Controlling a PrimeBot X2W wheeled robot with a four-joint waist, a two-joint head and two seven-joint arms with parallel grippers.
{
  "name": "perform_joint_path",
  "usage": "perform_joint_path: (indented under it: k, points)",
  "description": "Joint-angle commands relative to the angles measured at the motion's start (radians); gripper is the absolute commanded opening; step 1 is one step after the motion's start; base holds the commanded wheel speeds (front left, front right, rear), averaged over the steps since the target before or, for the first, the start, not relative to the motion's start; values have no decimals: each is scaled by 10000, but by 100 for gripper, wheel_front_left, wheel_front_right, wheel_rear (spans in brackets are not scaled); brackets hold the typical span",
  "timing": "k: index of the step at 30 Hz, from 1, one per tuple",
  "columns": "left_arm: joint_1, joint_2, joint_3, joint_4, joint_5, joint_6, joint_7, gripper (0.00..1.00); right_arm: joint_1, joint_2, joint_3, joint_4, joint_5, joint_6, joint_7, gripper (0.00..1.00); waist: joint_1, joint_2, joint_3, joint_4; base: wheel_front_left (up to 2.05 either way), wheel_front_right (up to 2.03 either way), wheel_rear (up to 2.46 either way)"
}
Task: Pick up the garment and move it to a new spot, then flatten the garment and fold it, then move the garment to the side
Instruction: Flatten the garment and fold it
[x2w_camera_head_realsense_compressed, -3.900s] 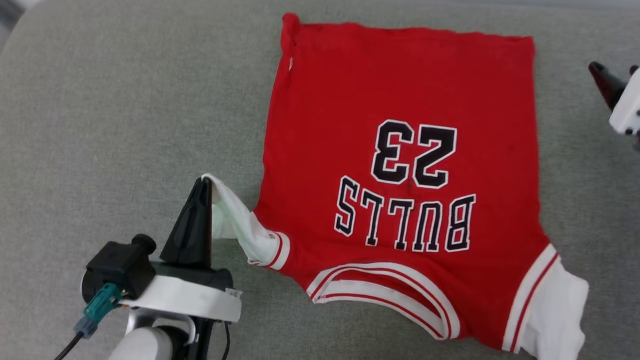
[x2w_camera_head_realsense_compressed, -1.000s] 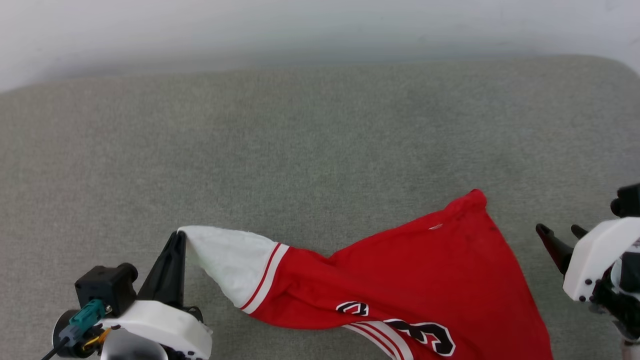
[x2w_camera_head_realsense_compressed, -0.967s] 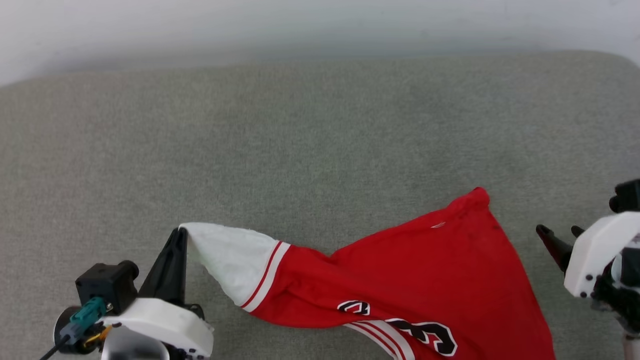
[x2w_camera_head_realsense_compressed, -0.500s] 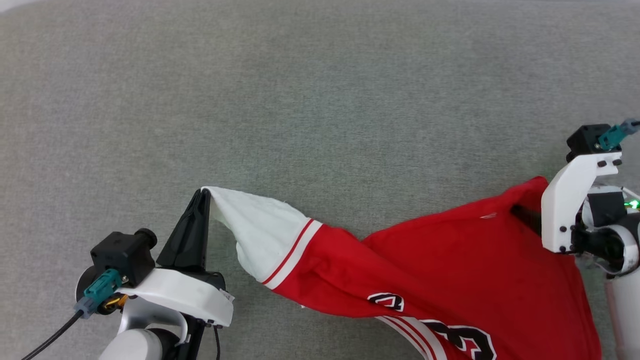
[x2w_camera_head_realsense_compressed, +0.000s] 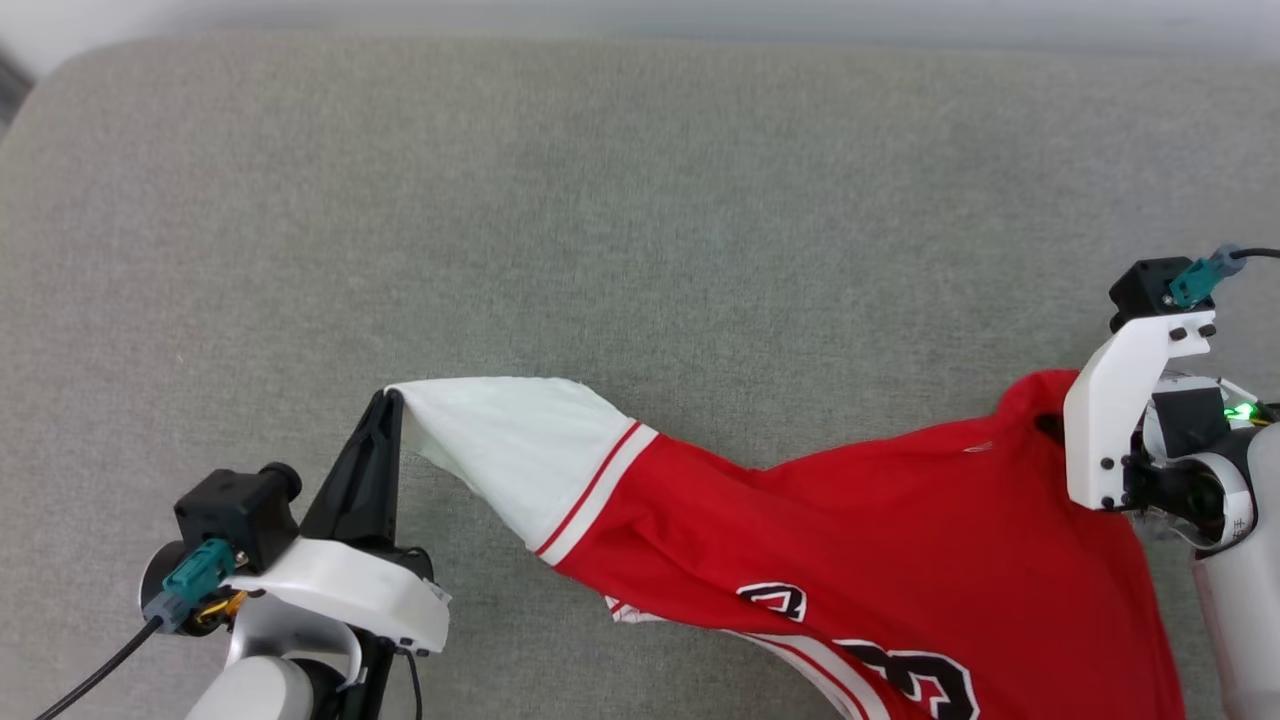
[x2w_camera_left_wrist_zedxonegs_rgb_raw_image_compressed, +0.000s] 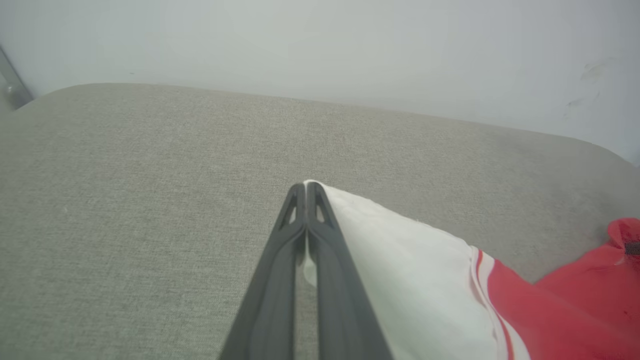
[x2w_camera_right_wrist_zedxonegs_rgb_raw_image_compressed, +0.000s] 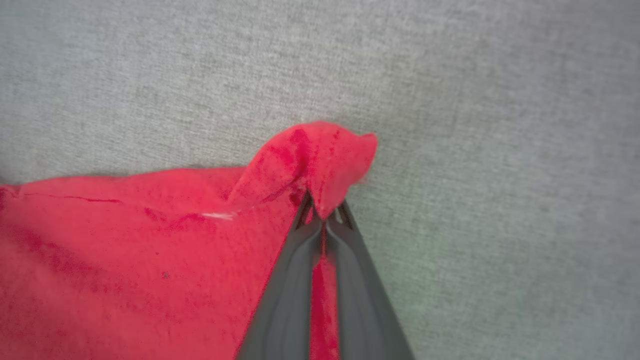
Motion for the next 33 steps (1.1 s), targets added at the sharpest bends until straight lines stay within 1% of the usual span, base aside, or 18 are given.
perform_joint_path:
  k: [1, 6, 10, 14, 17, 21, 25, 30, 33]
  points:
    - [21, 77, 67, 19, -18, 47, -44, 0, 106, -35, 25, -40, -3, -3, -290, 0, -1, -1, -525, -155, 0, 0, 0]
    - [-387, 259, 211, 124, -125, -141, 58, 0, 210, -70, -124, -79, -250, -3, -1420, 0, -1, -1, -1583, -411, 0, 0, 0]
    - [-1085, 325, 372, 445, -190, -293, 105, 0, 111, 115, -225, 52, -393, -3, -2098, 0, -1, -1, -2278, -655, 0, 0, 0]
    - [-2173, 326, 506, 1301, -373, -610, 274, 0, -328, 425, -339, 369, -455, -3, -2690, 0, -1, -1, -2725, -922, 0, 0, 0]
    - [-3252, 272, 532, 2153, -419, -865, 411, 0, -765, 576, -447, 719, -504, -3, -2979, 0, -1, -1, -2794, -1075, 0, 0, 0]
    - [-4822, 264, 509, 3364, -326, -1210, 563, 0, -1717, 772, -514, 1191, -489, -3, -3345, 0, -1, -1, -2476, -1296, 0, 0, 0]
    - [-6672, 209, 439, 4562, -164, -1566, 653, 0, -3000, 824, -611, 1603, -573, -3, -3869, 0, -1, -1, -1803, -1464, 0, 0, 0]
    - [-9181, 331, 514, 5643, 182, -1838, 544, 0, -5016, 816, -772, 1940, -834, -3, -4661, 0, -1, -1, -533, -1649, 0, 0, 0]
    - [-10802, 442, 568, 6069, 447, -2009, 387, 0, -6277, 864, -939, 2117, -905, -3, -5087, 0, -1, -1, 330, -1725, 0, 0, 0]
